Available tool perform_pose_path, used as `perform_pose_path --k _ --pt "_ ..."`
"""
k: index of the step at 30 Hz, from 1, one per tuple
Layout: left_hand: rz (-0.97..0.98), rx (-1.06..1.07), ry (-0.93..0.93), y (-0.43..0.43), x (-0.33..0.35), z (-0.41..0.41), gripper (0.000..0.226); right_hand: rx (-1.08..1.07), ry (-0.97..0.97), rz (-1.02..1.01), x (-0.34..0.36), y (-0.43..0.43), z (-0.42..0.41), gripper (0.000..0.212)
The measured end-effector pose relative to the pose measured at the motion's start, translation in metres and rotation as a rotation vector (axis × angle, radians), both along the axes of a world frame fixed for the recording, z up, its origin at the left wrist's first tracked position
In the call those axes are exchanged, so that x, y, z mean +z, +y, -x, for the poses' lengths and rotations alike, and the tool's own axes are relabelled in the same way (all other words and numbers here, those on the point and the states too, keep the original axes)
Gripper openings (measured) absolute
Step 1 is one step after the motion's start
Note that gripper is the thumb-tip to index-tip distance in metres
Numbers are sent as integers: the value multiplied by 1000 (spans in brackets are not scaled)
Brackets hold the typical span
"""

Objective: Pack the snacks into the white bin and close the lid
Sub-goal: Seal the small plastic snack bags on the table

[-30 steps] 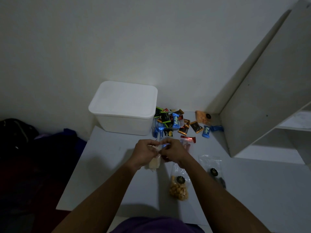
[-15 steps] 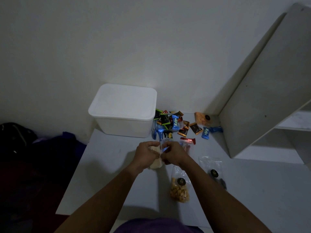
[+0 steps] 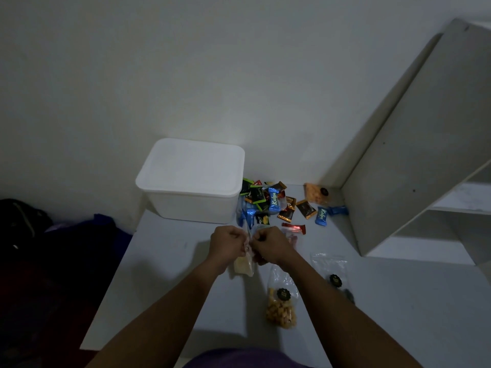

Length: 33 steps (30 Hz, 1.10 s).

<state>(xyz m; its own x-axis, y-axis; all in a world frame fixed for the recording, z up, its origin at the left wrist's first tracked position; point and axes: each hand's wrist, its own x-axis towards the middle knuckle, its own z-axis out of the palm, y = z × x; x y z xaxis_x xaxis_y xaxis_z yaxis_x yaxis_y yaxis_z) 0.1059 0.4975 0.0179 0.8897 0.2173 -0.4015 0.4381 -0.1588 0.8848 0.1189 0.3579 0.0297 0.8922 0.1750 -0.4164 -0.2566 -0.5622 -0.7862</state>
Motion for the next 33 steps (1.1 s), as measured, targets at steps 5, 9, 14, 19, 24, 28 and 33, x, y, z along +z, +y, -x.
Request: perform_pose_path --k 5,9,14,19,24,28,33 --pt "20 -70 28 -2 -1 -2 15 -22 -59 61 -4 1 -6 22" --pt "4 -115 20 0 3 -3 18 -42 -112 55 -5 3 -9 21" --pt "-26 -149 22 -4 4 -5 21 -113 -197 62 -10 5 -13 21" --pt "41 -107 45 5 1 -9 15 56 -53 1 -7 -4 -6 5" --pt "114 -19 82 2 -3 -9 22 19 -67 -60 -8 -11 -3 16" --pt "304 87 99 0 -1 -14 58 236 58 -20 -17 -22 6 46" --pt "131 85 72 5 -12 -4 47 -35 37 -120 -38 -32 20 17"
